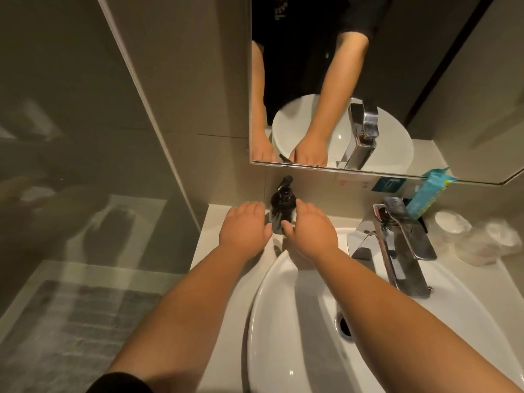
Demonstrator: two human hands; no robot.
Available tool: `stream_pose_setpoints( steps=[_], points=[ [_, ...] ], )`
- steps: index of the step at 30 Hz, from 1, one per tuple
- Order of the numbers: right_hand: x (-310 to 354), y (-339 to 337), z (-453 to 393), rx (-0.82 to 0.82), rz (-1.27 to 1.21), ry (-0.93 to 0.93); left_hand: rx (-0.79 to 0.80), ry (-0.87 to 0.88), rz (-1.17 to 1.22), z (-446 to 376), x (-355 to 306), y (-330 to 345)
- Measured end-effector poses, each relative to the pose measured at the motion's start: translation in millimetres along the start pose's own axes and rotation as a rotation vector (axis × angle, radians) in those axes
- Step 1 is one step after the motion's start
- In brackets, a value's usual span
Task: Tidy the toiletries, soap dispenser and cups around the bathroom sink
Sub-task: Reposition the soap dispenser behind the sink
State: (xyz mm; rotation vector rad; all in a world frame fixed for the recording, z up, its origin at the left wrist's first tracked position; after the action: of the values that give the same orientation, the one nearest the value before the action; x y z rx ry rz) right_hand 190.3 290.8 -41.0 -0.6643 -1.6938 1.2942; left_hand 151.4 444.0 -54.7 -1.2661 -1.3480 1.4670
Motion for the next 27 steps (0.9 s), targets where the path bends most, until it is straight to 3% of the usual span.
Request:
stream_pose_setpoints(
  steps=[9, 17, 27],
  points=[
    [-13, 10, -14, -0.058, -0.075, 0.042, 0.038, -0.016, 0.212, -28, -18, 9],
    [-26, 10, -18, -0.055, -0.209, 0.112, 0.051, -0.141, 0.416, -27, -28, 20],
    [-27, 11, -17, -0.085, -0.330, 0.188, 0.088, -0.139, 0.471, -32, -31, 21]
  ],
)
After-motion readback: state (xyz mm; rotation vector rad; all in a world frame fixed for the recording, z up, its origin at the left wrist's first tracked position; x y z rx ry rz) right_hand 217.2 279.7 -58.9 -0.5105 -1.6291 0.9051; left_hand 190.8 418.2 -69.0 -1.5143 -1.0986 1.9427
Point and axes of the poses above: each hand's wrist, its own z-axis away from the middle knuckle, its own y-axis out of the palm, x = y × z, the point moved 1 cm from there along -z, towards the middle knuckle, and after that the axes turned 9 degrees about -y, right-handed, at the moved point
